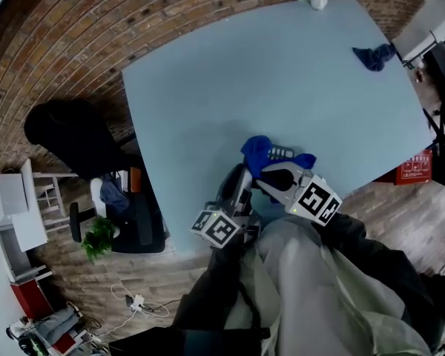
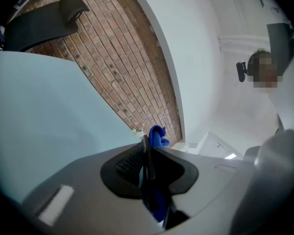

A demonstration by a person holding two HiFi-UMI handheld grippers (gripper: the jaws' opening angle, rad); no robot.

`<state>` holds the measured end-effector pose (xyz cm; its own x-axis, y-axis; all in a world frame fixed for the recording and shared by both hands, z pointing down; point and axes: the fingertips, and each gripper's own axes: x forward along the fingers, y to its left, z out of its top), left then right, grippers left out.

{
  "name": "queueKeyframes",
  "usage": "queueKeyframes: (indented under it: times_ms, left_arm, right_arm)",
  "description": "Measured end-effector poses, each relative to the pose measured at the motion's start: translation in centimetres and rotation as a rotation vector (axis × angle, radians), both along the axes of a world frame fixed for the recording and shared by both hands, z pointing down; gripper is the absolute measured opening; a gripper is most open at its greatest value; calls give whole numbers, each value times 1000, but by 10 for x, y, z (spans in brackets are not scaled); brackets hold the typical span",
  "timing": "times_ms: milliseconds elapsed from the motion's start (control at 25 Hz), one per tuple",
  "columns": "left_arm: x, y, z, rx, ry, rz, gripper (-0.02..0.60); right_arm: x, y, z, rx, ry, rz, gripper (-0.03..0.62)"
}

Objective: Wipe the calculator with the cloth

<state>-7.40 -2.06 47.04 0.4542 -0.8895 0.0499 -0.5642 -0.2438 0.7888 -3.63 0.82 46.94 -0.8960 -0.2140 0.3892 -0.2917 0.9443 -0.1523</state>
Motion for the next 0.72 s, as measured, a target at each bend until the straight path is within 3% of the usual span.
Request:
queueKeyframes:
  times_ms: [200,280,480,720]
  left_arm:
    - [9,8,-12,18,-18,58,57]
    - [14,7,-16,31,-53,75,55]
    - [29,3,-18,89,-241,127,52]
    - [47,9,-32,184,-446,205,48]
  right_arm:
    - [57,-78,-1,23,16,278,38]
    - [51,-80,-8,8,-13,259,38]
    - [6,-28,-43,-71,-161,43,38]
    - [32,-73,-48,-29,-91,153,37]
